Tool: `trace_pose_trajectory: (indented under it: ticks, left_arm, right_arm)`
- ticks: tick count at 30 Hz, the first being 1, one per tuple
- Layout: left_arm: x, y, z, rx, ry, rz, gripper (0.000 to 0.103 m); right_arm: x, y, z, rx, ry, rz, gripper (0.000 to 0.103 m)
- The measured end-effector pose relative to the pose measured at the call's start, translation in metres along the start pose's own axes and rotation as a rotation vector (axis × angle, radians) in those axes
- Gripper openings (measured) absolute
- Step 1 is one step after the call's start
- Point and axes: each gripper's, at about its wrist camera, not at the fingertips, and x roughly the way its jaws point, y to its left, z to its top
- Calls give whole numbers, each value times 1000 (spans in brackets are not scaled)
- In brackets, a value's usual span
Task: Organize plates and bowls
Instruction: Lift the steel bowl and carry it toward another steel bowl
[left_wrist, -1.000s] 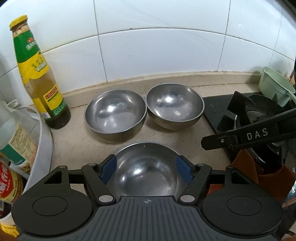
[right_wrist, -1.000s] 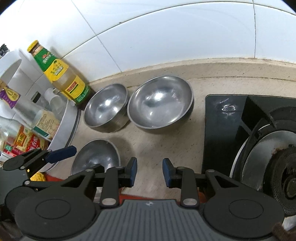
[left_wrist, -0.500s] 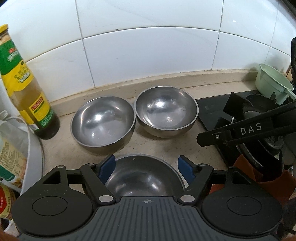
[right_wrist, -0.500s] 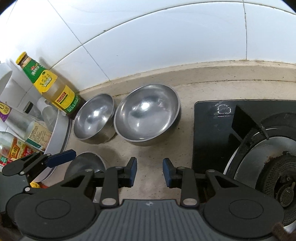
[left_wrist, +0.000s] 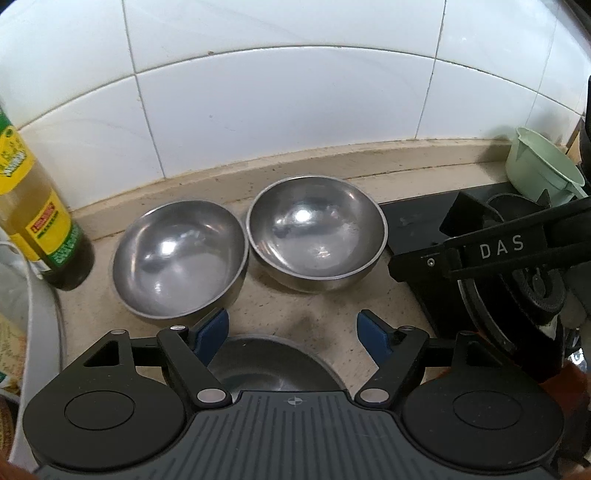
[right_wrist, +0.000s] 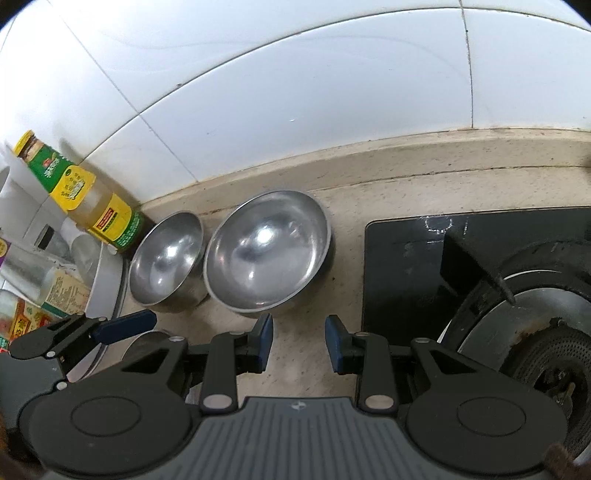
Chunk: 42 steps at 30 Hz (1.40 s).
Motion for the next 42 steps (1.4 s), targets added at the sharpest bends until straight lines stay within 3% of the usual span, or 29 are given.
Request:
trace_pose_trajectory:
  ticks: [16, 25, 30, 34, 42]
  left_arm:
    - [28, 7, 25, -46, 45, -71, 82]
    - [40, 22, 30, -137, 94, -150, 84]
    - [47, 33, 30, -226, 135, -234, 83]
    - [55, 35, 33, -249, 131, -206, 86]
    - [63, 30, 43, -244, 91, -140, 81]
  right_arm:
    - [11, -12, 26, 35, -39, -14, 34]
    - [22, -20, 31, 58, -34, -23, 34]
    - [24, -22, 36, 62, -37, -21, 35]
    - [29, -23, 38, 64, -33, -18, 35]
    - [48, -23, 46, 73, 9, -9, 35]
